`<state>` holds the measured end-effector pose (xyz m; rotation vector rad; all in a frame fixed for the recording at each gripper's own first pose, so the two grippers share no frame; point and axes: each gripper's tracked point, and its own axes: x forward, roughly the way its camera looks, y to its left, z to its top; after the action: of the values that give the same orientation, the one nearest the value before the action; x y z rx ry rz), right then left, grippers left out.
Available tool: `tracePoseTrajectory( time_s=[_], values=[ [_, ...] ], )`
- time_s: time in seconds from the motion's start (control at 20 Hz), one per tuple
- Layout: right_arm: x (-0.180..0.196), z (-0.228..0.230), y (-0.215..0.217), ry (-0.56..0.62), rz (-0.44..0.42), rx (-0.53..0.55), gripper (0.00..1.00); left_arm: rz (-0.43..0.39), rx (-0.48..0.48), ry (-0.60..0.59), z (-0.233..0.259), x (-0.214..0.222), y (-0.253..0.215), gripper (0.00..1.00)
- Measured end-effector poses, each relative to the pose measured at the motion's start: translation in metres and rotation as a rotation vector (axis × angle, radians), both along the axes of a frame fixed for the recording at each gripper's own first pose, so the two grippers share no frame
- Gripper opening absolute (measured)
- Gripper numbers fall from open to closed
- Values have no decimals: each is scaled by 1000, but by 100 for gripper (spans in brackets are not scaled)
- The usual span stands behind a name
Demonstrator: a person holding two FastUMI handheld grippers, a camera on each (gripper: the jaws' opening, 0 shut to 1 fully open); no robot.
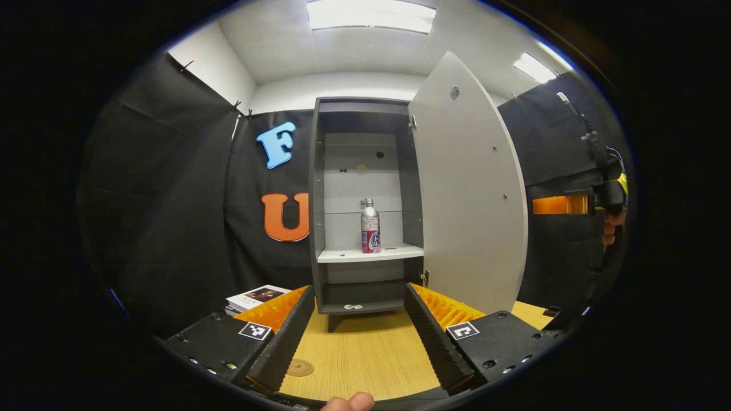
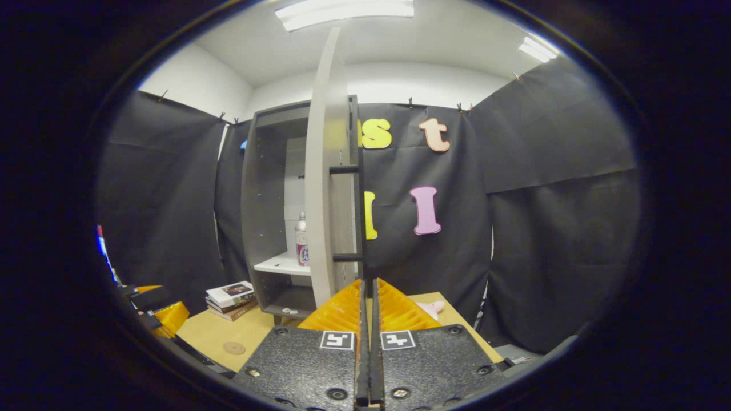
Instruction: Open the cabinet door with the right hand, grasp the bottle in the cabinet with the left hand and place it on the coaster, then close the cabinet door with the right hand.
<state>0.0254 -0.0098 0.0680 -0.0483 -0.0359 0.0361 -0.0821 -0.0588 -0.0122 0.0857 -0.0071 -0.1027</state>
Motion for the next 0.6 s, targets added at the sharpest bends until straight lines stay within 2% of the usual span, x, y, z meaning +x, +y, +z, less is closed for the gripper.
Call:
tracePoseTrajectory(
  time_s=[0.15,0.2,0.25,0.3,0.35,0.6],
  values=[
    [-3,-5,11,-4,44,19,7,5,4,5,-2,-2,1,95],
    [-3,-5,11,-10,47,14,17,4,3,9,-3,-2,1,95],
    [-2,-4,11,-14,45,7,36,5,3,14,-5,-3,0,95],
    [-2,-4,11,-14,44,-4,37,8,2,18,-6,-2,1,95],
    [-2,-6,13,-10,47,-13,45,13,1,18,-5,-2,3,95],
    [-2,-13,21,1,69,1,69,25,-11,26,-6,6,5,95]
  ],
)
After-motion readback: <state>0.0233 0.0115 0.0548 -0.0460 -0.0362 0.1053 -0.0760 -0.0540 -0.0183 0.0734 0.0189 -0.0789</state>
